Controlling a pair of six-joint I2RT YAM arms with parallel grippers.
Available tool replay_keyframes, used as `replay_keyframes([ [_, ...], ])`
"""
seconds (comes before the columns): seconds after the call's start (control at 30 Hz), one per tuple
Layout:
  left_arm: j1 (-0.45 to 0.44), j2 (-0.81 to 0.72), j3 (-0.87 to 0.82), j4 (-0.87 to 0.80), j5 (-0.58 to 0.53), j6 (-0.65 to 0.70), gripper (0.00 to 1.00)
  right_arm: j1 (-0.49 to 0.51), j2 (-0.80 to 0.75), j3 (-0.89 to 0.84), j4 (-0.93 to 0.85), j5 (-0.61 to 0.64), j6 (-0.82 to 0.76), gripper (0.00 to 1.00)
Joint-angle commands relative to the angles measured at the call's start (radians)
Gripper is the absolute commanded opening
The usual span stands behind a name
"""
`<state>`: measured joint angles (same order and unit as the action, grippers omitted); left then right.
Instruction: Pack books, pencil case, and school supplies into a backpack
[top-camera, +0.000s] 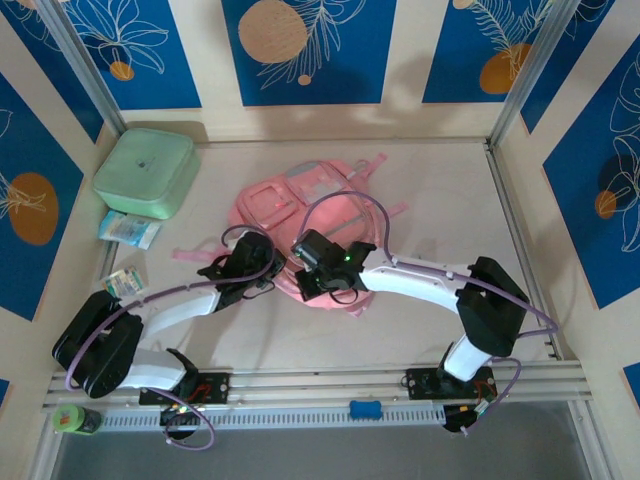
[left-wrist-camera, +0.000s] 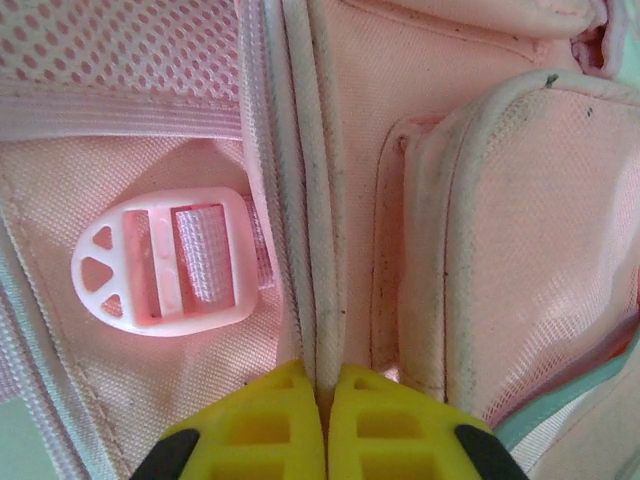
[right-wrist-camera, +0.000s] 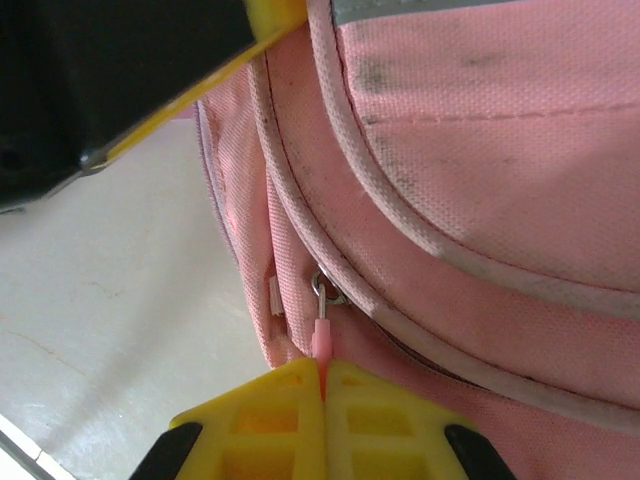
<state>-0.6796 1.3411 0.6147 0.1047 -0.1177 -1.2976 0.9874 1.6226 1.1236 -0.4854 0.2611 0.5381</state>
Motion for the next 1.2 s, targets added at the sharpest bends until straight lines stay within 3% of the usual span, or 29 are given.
replay_keyframes([
  [0.0, -0.013, 0.000, 0.039, 0.027, -0.029, 0.007, 0.00, -0.004, 0.026, 0.010, 0.006, -0.011, -0.010, 0.01],
  [0.27, -0.017, -0.005, 0.048, 0.023, -0.025, 0.012, 0.00, -0.007, 0.060, 0.011, 0.033, -0.022, -0.006, 0.12],
  [0.57, -0.021, -0.012, 0.046, 0.015, -0.034, 0.012, 0.00, 0.003, 0.117, 0.025, 0.048, -0.003, -0.017, 0.17],
  [0.67, -0.021, -0.018, 0.047, 0.014, -0.034, 0.017, 0.00, 0.011, 0.110, 0.030, 0.035, 0.043, -0.016, 0.07],
  [0.87, -0.009, -0.076, 0.070, -0.082, -0.084, 0.079, 0.00, 0.012, 0.038, 0.019, -0.069, 0.130, -0.025, 0.00],
  [1.0, 0.100, -0.125, 0.098, -0.202, -0.029, 0.156, 0.00, 0.018, -0.044, -0.036, -0.162, 0.195, -0.017, 0.00],
  [1.17, 0.245, -0.136, 0.123, -0.229, 0.091, 0.264, 0.00, 0.019, -0.153, -0.126, -0.274, 0.306, -0.008, 0.00],
])
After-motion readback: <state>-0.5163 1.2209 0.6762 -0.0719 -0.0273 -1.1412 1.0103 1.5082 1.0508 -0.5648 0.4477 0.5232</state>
